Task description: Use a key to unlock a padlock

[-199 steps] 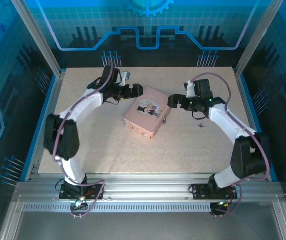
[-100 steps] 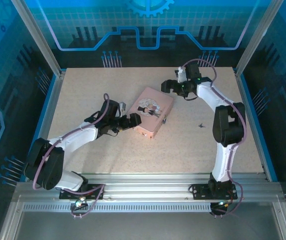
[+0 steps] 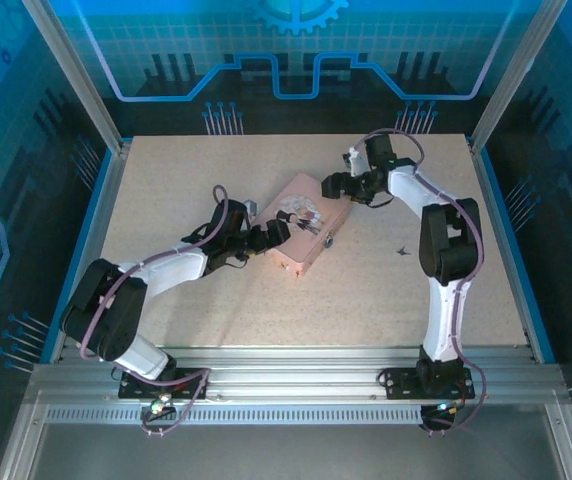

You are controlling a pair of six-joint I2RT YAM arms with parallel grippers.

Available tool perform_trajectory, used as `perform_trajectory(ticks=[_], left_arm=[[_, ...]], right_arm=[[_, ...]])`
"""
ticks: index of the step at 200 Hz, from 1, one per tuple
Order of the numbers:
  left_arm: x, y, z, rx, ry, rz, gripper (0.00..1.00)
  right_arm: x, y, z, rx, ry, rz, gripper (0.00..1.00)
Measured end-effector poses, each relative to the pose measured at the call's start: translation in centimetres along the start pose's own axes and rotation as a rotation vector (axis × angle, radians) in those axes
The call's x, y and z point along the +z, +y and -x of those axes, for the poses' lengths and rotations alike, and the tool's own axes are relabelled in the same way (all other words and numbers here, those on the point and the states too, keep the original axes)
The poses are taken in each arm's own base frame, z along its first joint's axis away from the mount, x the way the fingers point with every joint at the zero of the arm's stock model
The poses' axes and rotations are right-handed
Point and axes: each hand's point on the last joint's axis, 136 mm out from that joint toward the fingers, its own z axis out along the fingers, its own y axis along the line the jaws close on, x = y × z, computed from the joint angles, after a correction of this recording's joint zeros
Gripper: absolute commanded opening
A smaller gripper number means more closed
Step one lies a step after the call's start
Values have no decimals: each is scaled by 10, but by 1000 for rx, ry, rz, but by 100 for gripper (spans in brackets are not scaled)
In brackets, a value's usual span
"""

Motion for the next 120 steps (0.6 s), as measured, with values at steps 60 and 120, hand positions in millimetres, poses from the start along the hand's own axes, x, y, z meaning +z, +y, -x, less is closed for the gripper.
perform_trajectory(ticks=[60,120], left_arm=[[5,10,26,-1,-41,49,99],[19,9,45,32,-34,82,98]], right_arm=[[-30,5,-74,24,21,-22,82],[-41,16,-115,60,2,-36,83]])
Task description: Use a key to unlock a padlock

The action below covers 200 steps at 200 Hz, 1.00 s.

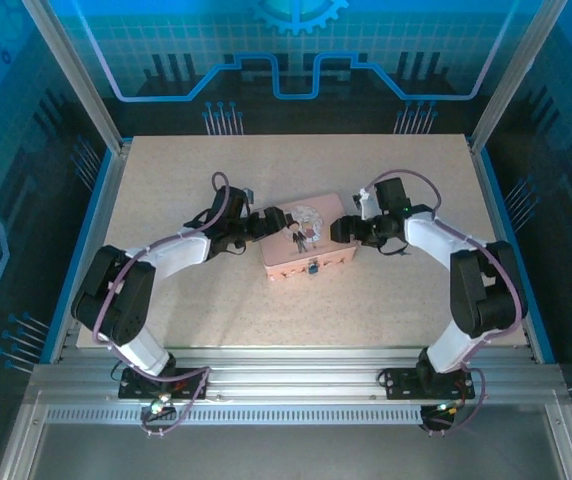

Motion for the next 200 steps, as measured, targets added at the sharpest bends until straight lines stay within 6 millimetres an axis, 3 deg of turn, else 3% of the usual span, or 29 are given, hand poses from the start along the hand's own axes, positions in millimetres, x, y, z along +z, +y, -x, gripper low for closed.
perform_trajectory(ticks=[66,111,153,180,200], left_arm=[[25,-4,32,28,-8,27,98],[24,-1,36,16,-6,18,99],[-2,11,44,7,-25,28,99],[-26,12,57,21,-67,29,98],[-42,5,55,34,-78,18,96]], right_arm=[[7,-4,10,45,-22,-38,83],[10,-4,11,44,-30,-56,87],[-2,-3,17,37,-71,-95,90],[-28,-4,22,46,-138,-142,89],[-51,-14,22,76,-194,-202,87]])
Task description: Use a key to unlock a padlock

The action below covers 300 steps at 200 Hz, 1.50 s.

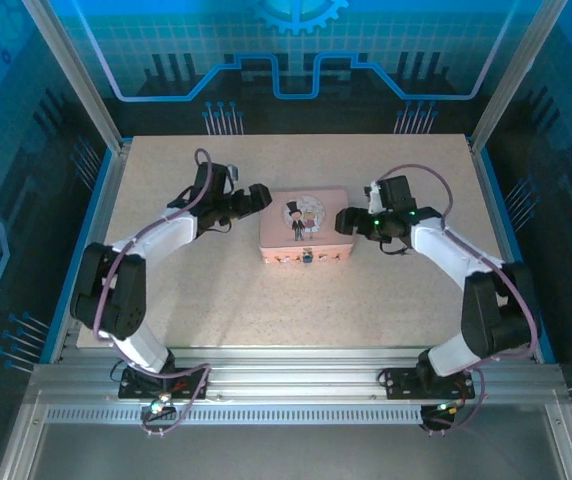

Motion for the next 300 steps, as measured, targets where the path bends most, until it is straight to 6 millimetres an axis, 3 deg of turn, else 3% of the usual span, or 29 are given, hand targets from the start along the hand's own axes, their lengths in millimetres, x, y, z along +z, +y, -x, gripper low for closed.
perform_trajectory(ticks=[27,61,96,127,166,224,282,300], left_arm=[[-18,-15,-20,34,14,-23,93],[-28,-45,-75,118,95,-72,90],[-36,-68,-130,224,157,-96,90],[-40,-88,-160,303,178,-117,90],[-41,-94,-174,336,184,-119,90],[-36,-81,-181,330,197,-82,90],[-31,-78,-184,307,199,-80,89],[-30,-74,-187,306,205,-73,89]], right_arm=[[-26,-32,5,79,-45,-112,77],[-38,-83,-5,186,-11,-285,63],[-30,-117,-25,267,77,-394,55],[-12,-131,-39,314,157,-442,47],[4,-140,-42,361,199,-475,45],[15,-149,-35,411,193,-524,43],[27,-157,-45,455,230,-550,36],[28,-157,-45,465,227,-552,30]])
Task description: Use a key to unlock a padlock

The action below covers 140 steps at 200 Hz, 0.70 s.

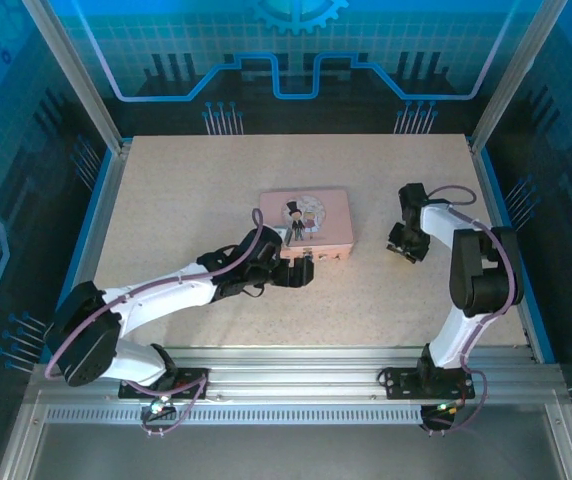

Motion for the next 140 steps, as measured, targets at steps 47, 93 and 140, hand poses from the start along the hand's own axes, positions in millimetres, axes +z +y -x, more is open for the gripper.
perform_trajectory(ticks=[47,93,140], left_arm=[[0,1,-1,-8,2,1,89],[1,0,0,-22,-3,-3,89],[1,0,5,-48,-18,-9,90]], right_arm=[[4,2,2,18,-9,9,11],[3,3,2,6,-21,32,4],[-35,8,4,-41,-84,119,0]])
